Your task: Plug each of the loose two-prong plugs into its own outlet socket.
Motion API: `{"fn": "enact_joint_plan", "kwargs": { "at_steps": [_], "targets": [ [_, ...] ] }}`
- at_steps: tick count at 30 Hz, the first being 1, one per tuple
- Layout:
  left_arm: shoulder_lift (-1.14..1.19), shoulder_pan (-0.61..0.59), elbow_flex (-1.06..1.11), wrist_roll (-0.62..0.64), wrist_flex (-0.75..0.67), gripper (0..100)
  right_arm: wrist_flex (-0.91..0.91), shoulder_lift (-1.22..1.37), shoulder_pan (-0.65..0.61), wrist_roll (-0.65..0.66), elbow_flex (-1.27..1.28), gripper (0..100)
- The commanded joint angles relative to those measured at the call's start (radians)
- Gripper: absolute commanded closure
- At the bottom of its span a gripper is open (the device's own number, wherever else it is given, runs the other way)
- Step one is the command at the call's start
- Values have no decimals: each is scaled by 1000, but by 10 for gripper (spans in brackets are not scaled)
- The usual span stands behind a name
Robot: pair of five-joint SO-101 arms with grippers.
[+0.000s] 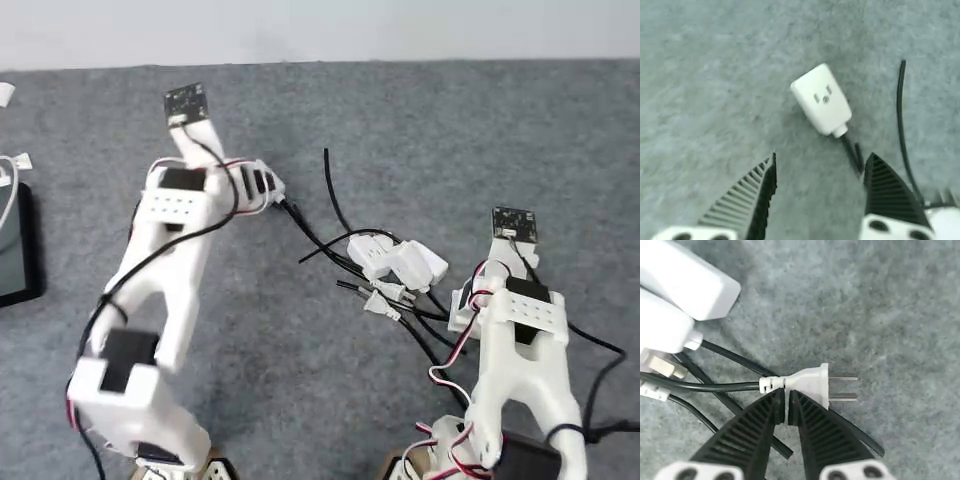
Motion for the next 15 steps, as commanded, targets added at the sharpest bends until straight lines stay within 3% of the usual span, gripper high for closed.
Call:
{"fn": "enact_joint_plan", "kwargs": {
  "at_steps": [1, 15],
  "targets": [
    [161, 15, -228, 81, 5, 732, -10, -35, -7, 34, -5, 989],
    [618, 8, -756, 143, 153, 731, -12, -35, -45, 64, 6, 987]
  ]
}}
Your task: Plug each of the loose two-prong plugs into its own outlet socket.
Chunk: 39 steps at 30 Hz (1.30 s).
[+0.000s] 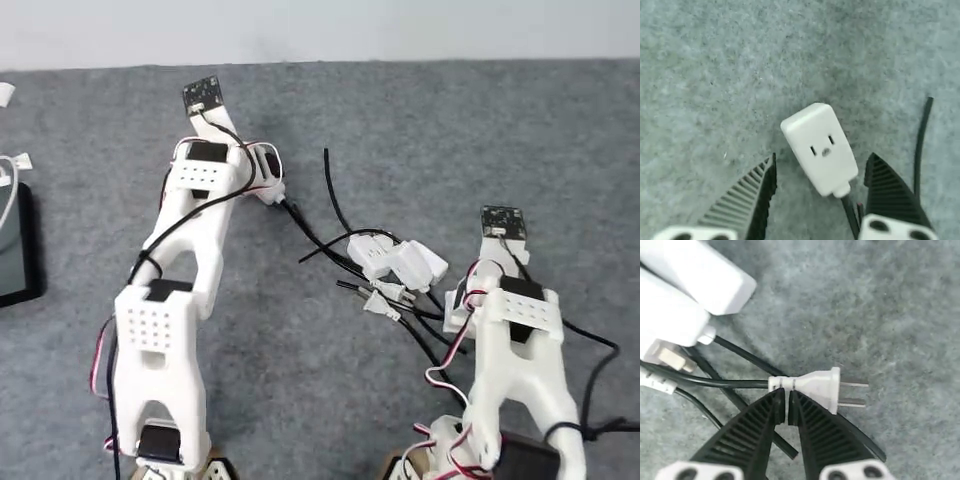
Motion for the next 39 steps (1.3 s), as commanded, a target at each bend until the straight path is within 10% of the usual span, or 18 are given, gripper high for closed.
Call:
{"fn": "enact_joint_plan", "kwargs": {
  "at_steps": [1, 19, 28, 39],
  "targets": [
    [87, 0, -186, 40, 38, 731, -12, -35, -7, 37, 5, 987],
    [448, 0, -777, 44, 376, 738, -7, -35, -8, 48, 6, 989],
    [537, 32, -1073, -104, 675, 981, -16, -35, -7, 40, 6, 989],
    [397, 23, -1073, -172, 678, 989, -18, -35, -5, 38, 6, 989]
  ]
}}
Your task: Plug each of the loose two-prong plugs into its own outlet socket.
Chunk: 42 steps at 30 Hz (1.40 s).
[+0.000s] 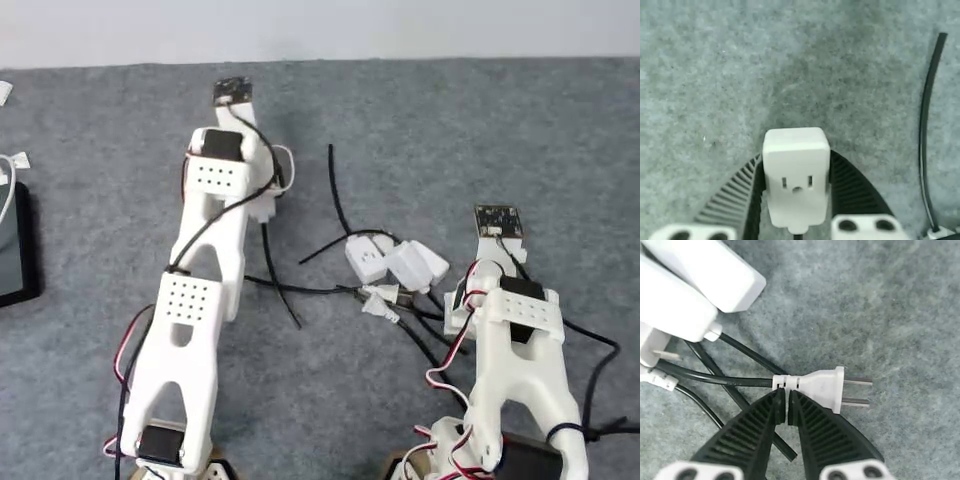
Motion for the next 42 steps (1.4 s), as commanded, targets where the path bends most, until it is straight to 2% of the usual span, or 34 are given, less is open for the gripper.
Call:
{"fn": "enact_joint_plan", "kwargs": {
  "at_steps": [1, 11, 15, 19, 24, 29, 33, 39, 42],
  "targets": [
    [-180, -31, 36, -14, 37, 989, -18, -35, -4, 2, 6, 989],
    [-703, -43, 831, -18, 29, 988, -31, -35, -5, 2, 6, 989],
    [-832, -55, 1082, -18, -8, 987, -31, -35, -5, 2, 6, 989],
    [-882, -104, 1293, -34, -118, 987, -31, -35, -5, 2, 8, 989],
    [-899, -138, 1531, -206, -344, 987, -31, -35, -5, 2, 15, 987],
    [-901, -133, 1693, -218, -502, 987, -31, -35, -5, 2, 15, 987],
    [-914, -152, 1728, -229, -516, 977, -31, -35, -5, 5, 17, 987],
    [-1063, -192, 1816, -269, -523, 771, -33, -35, -5, 11, 18, 987],
    [-1174, -192, 1880, -267, -559, 761, -33, -35, -7, 11, 18, 987]
  ]
}}
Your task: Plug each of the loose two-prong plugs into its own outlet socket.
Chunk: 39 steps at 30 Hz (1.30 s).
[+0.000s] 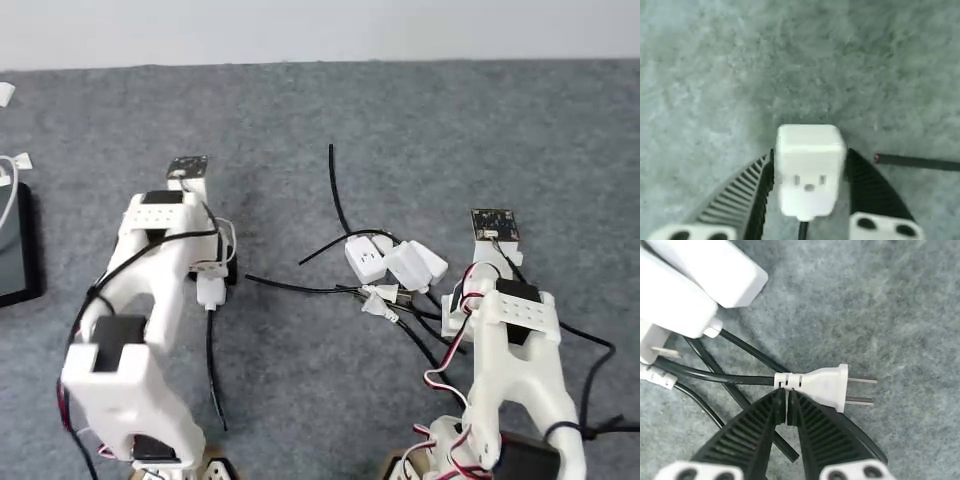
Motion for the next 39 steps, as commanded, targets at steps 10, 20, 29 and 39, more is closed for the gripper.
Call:
{"fn": "enact_joint_plan", "kwargs": {
  "at_steps": [10, 20, 29, 39],
  "targets": [
    [-342, 29, 231, -9, -84, 761, -16, -35, -4, 11, -5, 987],
    [-227, 112, 251, -9, -158, 761, -15, -35, -4, 11, -5, 987],
    [-204, 32, 252, -9, -163, 761, -15, -35, -4, 11, -5, 987],
    [-204, -18, 275, -9, -153, 761, -13, -35, -21, 12, -3, 987]
  ]
}}
